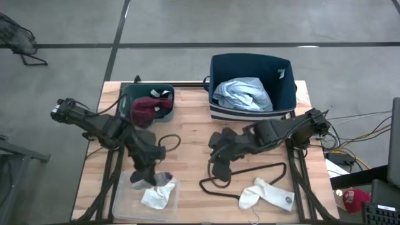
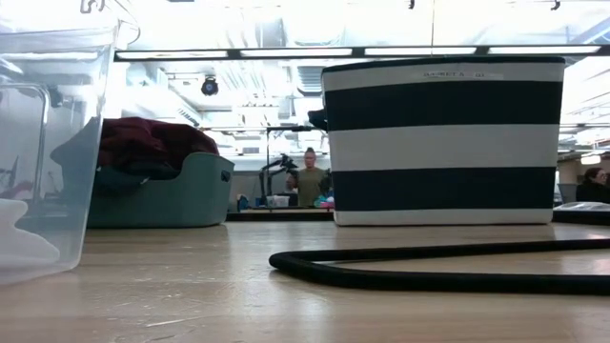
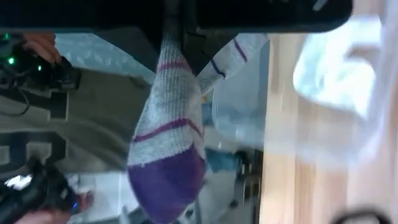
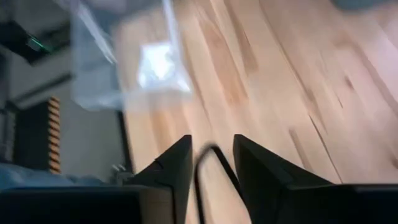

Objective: Pick & Place Cloths
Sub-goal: Put the gray sock into the transparent bin

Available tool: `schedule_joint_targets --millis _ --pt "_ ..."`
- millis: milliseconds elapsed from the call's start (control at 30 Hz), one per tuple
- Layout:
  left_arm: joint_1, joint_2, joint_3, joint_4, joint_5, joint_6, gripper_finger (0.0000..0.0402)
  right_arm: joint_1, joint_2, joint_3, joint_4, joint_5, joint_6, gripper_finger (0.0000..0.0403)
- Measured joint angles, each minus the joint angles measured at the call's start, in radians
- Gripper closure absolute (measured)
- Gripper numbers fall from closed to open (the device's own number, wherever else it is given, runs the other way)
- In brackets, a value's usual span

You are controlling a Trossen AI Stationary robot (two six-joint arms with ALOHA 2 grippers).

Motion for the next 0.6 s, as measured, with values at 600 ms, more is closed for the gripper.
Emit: schedule_joint_targets --millis 600 --pt "-0.159 0.032 -0.296 0.158 -0.039 -0.304 0.0314 0.132 0.0 -0.408 -0.023 -0.147 0.227 0.0228"
